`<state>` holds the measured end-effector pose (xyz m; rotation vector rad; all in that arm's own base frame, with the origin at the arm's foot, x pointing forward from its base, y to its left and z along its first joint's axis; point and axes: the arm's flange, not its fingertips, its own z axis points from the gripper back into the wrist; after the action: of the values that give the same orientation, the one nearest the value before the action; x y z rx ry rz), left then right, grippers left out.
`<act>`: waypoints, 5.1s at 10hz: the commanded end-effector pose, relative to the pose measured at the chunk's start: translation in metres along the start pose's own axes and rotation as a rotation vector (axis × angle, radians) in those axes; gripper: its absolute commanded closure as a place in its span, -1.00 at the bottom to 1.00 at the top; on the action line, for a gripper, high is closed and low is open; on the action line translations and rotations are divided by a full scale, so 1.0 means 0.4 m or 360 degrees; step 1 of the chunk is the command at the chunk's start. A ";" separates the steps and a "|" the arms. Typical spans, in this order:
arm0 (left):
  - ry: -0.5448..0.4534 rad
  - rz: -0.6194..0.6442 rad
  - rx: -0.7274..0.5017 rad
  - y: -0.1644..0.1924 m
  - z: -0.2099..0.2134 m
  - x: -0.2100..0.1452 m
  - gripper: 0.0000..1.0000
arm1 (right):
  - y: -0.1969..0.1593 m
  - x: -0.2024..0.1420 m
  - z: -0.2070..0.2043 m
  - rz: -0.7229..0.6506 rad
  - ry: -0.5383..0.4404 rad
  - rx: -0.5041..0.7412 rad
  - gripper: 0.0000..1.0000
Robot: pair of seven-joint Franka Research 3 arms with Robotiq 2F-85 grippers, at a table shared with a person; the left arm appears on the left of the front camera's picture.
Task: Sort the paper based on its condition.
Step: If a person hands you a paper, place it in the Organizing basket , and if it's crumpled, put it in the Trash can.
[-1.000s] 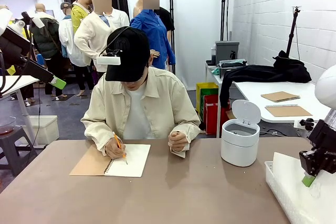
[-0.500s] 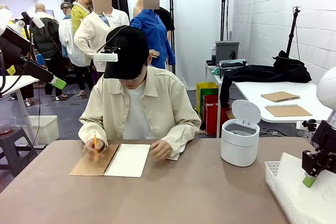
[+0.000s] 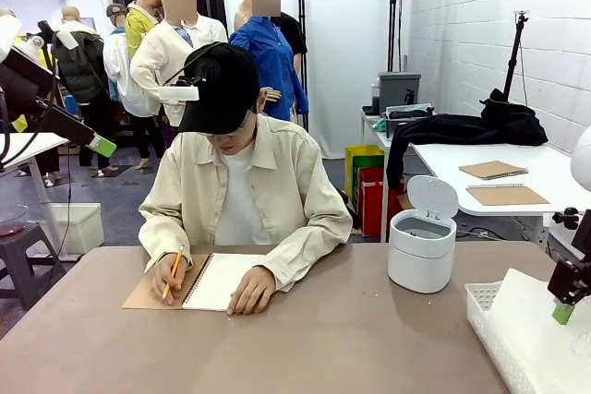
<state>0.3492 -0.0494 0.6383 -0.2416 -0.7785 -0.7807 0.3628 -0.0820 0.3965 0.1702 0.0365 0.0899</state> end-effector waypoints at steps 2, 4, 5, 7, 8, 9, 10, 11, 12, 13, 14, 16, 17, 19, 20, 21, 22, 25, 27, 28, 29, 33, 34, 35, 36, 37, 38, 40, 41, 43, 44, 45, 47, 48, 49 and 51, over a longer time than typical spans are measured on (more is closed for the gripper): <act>0.0000 0.0003 0.0000 0.000 0.000 -0.001 -1.00 | -0.024 0.043 0.020 -0.0036 -0.0034 -0.0135 -1.00; 0.0000 0.0003 0.0000 0.000 0.000 -0.001 -1.00 | -0.030 0.063 0.060 -0.0057 -0.0013 -0.0227 -1.00; 0.0000 0.0003 0.0000 0.000 0.000 -0.001 -1.00 | -0.030 0.074 0.077 -0.0065 -0.0039 -0.0268 -1.00; 0.0000 0.0003 0.0000 0.000 0.000 -0.001 -1.00 | -0.013 0.087 0.123 -0.0076 -0.0111 -0.0221 -1.00; 0.0000 0.0003 0.0000 0.000 0.000 -0.001 -1.00 | 0.004 0.083 0.142 -0.0089 -0.0109 -0.0138 -1.00; 0.0000 0.0003 0.0000 0.000 0.000 -0.001 -1.00 | 0.018 0.080 0.157 -0.0056 -0.0125 -0.0105 -1.00; 0.0000 0.0003 0.0000 0.000 0.000 -0.001 -1.00 | 0.031 0.077 0.169 -0.0032 -0.0159 -0.0095 -1.00; 0.0000 0.0003 0.0000 0.000 0.000 -0.001 -1.00 | 0.046 0.079 0.184 -0.0009 -0.0209 -0.0044 -1.00; 0.0000 0.0003 0.0000 0.000 0.000 -0.001 -1.00 | 0.010 0.081 0.159 -0.0044 -0.0143 -0.0145 -1.00; 0.0000 0.0003 0.0000 0.000 0.000 -0.001 -1.00 | 0.010 0.081 0.159 -0.0044 -0.0143 -0.0145 -1.00; 0.0000 0.0003 0.0000 0.000 0.000 -0.001 -1.00 | 0.010 0.081 0.159 -0.0044 -0.0143 -0.0145 -1.00; 0.0000 0.0003 0.0000 0.000 0.000 -0.001 -1.00 | 0.010 0.081 0.159 -0.0044 -0.0143 -0.0145 -1.00; 0.0000 0.0003 0.0000 0.000 0.000 -0.001 -1.00 | 0.015 0.079 0.164 -0.0045 -0.0155 -0.0124 -1.00; 0.0000 0.0003 0.0000 0.000 0.000 -0.001 -1.00 | 0.122 0.074 0.219 0.0315 -0.0181 0.0150 -1.00; 0.0000 0.0003 0.0000 0.000 0.000 -0.001 -1.00 | 0.180 0.073 0.254 0.0466 -0.0239 0.0240 -1.00; 0.0000 0.0003 0.0000 0.000 0.000 -0.001 -1.00 | 0.234 0.076 0.278 0.0591 -0.0292 0.0318 -1.00; 0.0000 0.0003 0.0000 0.000 0.000 -0.001 -1.00 | 0.285 0.085 0.300 0.0685 -0.0344 0.0352 -1.00; 0.0000 0.0003 0.0000 0.000 0.000 -0.001 -1.00 | 0.438 0.116 0.358 0.1054 -0.0482 0.0464 -1.00; 0.0000 0.0003 0.0000 0.000 0.000 -0.001 -1.00 | 0.526 0.134 0.398 0.1255 -0.0633 0.0462 -1.00; 0.0000 0.0003 0.0000 0.000 0.000 -0.001 -1.00 | 0.559 0.144 0.408 0.1300 -0.0679 0.0473 -1.00; 0.0000 0.0003 0.0000 0.000 0.000 -0.001 -1.00 | 0.594 0.160 0.420 0.1336 -0.0729 0.0485 -1.00; 0.0000 0.0003 0.0000 0.000 0.000 -0.001 -1.00 | 0.703 0.195 0.457 0.1457 -0.0919 0.0542 -1.00; 0.0000 0.0003 0.0000 0.000 0.000 -0.001 -1.00 | 0.721 0.198 0.466 0.1464 -0.0951 0.0554 -1.00; 0.0000 0.0003 0.0000 0.000 0.000 -0.001 -1.00 | 0.738 0.206 0.468 0.1448 -0.1013 0.0530 -1.00; 0.0000 0.0003 0.0000 0.000 0.000 -0.001 -1.00 | 0.753 0.207 0.462 0.1431 -0.1058 0.0504 -1.00; 0.0000 0.0003 0.0000 0.000 0.000 -0.001 -1.00 | 0.772 0.207 0.460 0.1427 -0.1089 0.0498 -1.00; 0.0000 0.0003 0.0000 0.000 0.000 -0.001 -1.00 | 0.788 0.206 0.459 0.1456 -0.1062 0.0529 -1.00; 0.0000 0.0003 0.0000 0.000 0.000 -0.001 -1.00 | 0.813 0.211 0.454 0.1500 -0.1038 0.0560 -1.00; 0.0000 0.0003 0.0000 0.000 0.000 -0.001 -1.00 | 0.817 0.218 0.451 0.1490 -0.1058 0.0561 -1.00; 0.0000 0.0003 0.0000 0.000 0.000 -0.001 -1.00 | 0.814 0.194 0.455 0.1460 -0.0998 0.0519 -1.00; 0.0000 0.0003 0.0000 0.000 0.000 -0.001 -1.00 | 0.814 0.194 0.455 0.1460 -0.0998 0.0519 -1.00; 0.0000 0.0003 0.0000 0.000 0.000 -0.001 -1.00 | 0.814 0.194 0.455 0.1460 -0.0998 0.0519 -1.00; 0.0000 0.0003 0.0000 0.000 0.000 -0.001 -1.00 | 0.814 0.194 0.455 0.1460 -0.0998 0.0519 -1.00; 0.0000 0.0003 0.0000 0.000 0.000 -0.001 -1.00 | 0.814 0.194 0.455 0.1460 -0.0998 0.0519 -1.00; 0.0000 0.0003 0.0000 0.000 0.000 -0.001 -1.00 | 0.814 0.194 0.455 0.1460 -0.0998 0.0519 -1.00; 0.0000 0.0003 0.0000 0.000 0.000 -0.001 -1.00 | 0.814 0.194 0.455 0.1460 -0.0998 0.0519 -1.00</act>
<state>0.3492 -0.0495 0.6383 -0.2415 -0.7785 -0.7808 0.4205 0.2144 0.6292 0.5244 -0.6656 0.9439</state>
